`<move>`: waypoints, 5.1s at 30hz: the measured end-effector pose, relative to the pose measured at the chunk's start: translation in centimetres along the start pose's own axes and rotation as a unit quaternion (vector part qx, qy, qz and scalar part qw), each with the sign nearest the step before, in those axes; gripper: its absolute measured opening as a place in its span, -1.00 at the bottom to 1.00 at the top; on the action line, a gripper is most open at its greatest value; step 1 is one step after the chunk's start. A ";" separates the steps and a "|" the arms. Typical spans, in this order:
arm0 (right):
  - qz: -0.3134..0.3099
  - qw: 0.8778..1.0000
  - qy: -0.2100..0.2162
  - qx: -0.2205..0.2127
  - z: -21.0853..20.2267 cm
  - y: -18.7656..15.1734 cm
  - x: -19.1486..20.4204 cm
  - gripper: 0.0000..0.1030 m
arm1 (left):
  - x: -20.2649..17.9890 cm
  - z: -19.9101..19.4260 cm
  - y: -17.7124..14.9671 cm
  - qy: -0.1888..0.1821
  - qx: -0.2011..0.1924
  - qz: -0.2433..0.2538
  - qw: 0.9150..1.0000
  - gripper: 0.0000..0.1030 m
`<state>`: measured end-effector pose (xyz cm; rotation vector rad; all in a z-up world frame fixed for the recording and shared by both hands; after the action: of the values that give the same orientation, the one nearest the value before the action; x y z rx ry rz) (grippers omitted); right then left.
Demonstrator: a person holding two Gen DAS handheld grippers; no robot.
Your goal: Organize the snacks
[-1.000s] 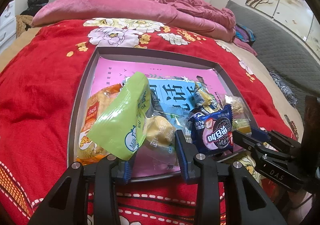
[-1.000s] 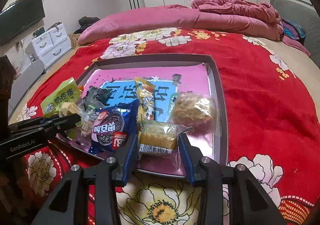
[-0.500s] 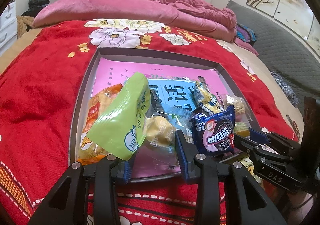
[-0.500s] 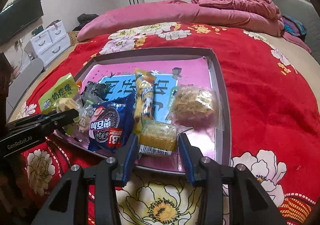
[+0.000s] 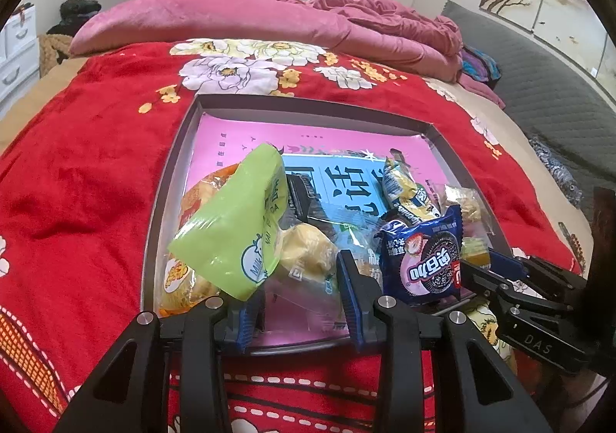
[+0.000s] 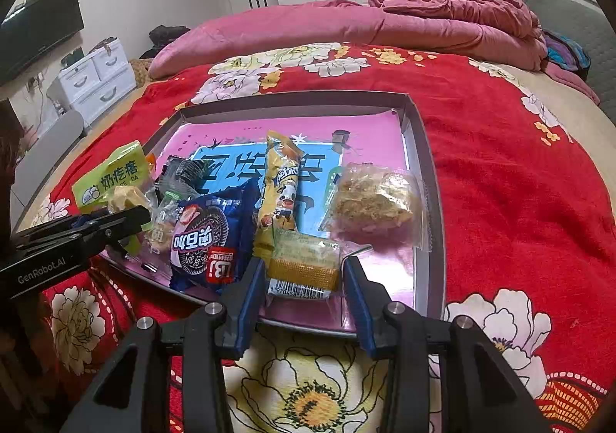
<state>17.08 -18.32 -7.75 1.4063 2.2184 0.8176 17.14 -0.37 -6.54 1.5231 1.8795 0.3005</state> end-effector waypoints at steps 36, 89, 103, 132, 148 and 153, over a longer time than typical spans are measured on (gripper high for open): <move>0.016 1.000 -0.002 0.001 -0.2 -0.2 -0.7 -0.04 | 0.0 -0.2 0.1 0.009 -0.001 0.007 1.000 0.01; 0.017 0.999 -0.033 -0.011 -1.3 0.2 -1.5 0.49 | -0.4 -1.5 0.1 0.005 -0.014 0.013 1.000 0.46; 0.013 0.999 -0.035 -0.031 -2.0 0.7 -1.3 0.61 | -0.5 -2.4 0.5 -0.003 -0.031 0.010 0.999 0.53; -0.002 0.997 -0.037 -0.074 -3.8 1.5 -0.7 0.79 | -0.5 -3.6 0.7 -0.007 -0.053 0.008 0.999 0.55; 0.000 0.996 -0.032 -0.086 -5.4 1.0 -0.2 0.93 | -0.6 -4.7 -0.9 0.012 -0.044 0.015 0.999 0.55; 0.013 0.997 -0.028 -0.077 -6.2 0.1 0.5 0.97 | -0.4 -5.0 -2.2 0.020 -0.026 0.007 0.999 0.55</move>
<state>13.27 -19.48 -3.02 1.3692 2.0531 0.9263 12.32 -0.16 -4.00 1.5060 1.8783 0.3875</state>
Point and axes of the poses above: each gripper's, at about its wrist camera, not at the fingertips, and z roughly the way its jaws point, x to its left, y to its top, the point moved 5 cm from there along z, roughly the way its jaws point, and after that the axes turned 14 degrees about -z, right-handed, at the moved point
